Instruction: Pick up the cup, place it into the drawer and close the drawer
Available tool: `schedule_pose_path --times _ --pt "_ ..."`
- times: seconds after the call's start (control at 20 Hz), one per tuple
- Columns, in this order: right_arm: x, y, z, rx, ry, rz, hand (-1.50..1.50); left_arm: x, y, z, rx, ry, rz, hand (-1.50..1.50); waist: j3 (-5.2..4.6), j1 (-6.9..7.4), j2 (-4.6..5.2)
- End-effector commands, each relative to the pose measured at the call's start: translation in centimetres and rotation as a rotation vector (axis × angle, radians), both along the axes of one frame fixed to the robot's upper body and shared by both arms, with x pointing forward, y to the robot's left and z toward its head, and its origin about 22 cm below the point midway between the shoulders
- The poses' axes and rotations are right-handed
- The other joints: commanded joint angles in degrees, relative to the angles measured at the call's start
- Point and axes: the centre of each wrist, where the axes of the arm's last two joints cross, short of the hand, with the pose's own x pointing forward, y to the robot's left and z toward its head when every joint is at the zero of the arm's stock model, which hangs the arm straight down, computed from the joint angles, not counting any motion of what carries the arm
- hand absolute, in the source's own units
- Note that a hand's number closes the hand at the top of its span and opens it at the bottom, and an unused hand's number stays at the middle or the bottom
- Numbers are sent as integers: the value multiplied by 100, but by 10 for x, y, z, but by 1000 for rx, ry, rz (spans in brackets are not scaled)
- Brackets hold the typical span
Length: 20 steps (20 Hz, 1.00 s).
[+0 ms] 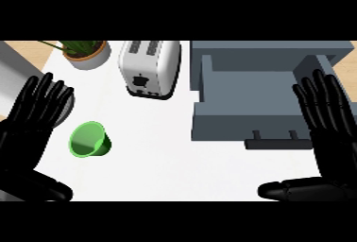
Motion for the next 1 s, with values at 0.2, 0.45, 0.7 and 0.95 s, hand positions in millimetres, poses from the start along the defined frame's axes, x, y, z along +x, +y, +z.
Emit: schedule_pose_path --times 0.2,0.45,0.7,0.95 --pt "6 11 2 -11 -10 2 -150 9 18 -5 26 48 31 -150 0 2 0" --pt "-5 0 0 -3 -20 -9 -150 1 19 -36 35 95 59 -150 0 -3 -1" --pt "18 4 19 -24 -21 6 -150 3 19 -59 57 115 72 -150 -2 3 3" --pt "9 -5 16 -8 -21 -8 -150 -4 51 -82 83 155 132 -150 -1 -1 3"
